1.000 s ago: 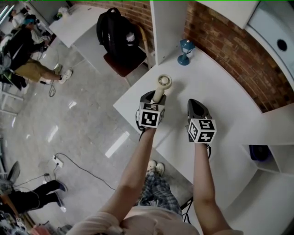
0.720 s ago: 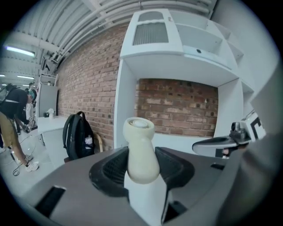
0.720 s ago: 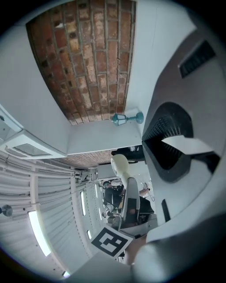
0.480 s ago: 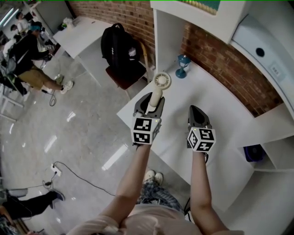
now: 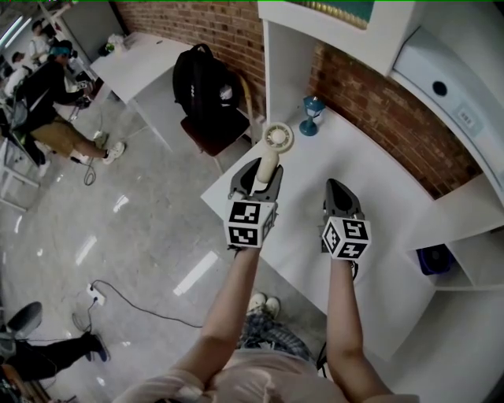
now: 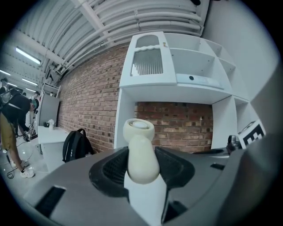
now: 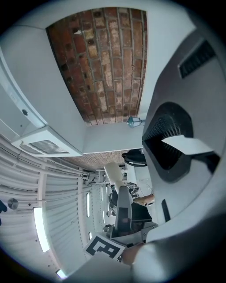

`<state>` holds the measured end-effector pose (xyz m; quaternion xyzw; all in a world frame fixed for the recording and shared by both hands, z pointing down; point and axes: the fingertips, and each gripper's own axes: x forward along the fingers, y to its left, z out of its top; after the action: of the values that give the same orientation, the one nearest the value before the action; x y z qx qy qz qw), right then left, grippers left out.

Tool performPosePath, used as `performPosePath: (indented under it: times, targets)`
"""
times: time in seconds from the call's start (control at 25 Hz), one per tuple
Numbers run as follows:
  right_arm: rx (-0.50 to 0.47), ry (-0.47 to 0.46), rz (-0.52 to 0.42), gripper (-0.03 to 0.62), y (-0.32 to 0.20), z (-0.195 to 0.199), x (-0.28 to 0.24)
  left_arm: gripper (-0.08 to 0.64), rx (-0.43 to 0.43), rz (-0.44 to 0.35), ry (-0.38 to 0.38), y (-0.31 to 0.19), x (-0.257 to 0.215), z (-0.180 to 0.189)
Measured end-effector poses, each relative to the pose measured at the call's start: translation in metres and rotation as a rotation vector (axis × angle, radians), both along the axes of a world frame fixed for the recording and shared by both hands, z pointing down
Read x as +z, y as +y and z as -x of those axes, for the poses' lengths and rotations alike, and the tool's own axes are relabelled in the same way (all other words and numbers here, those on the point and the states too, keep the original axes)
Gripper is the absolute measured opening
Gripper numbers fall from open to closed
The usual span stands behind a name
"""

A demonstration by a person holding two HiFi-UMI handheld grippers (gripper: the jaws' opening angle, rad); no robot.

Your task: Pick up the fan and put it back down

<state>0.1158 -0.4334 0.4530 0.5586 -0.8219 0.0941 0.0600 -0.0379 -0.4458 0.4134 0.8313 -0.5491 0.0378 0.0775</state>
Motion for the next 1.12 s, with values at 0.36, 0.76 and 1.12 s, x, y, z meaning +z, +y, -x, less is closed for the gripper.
performPosePath:
  times: [0.36, 0.76, 1.12]
  targets:
    - [-0.005, 0.008, 0.057, 0.014, -0.007, 0.005, 0.034, 0.204, 0.021, 0.107, -0.013, -0.014, 0.057, -0.005]
    - [-0.015, 0.020, 0.122, 0.014, -0.016, 0.006, 0.074, 0.204, 0.027, 0.265, -0.034, -0.027, 0.140, -0.014]
    - [-0.022, 0.037, 0.185, 0.015, -0.018, 0.009, 0.103, 0.204, 0.052, 0.414, -0.061, -0.023, 0.195, -0.026]
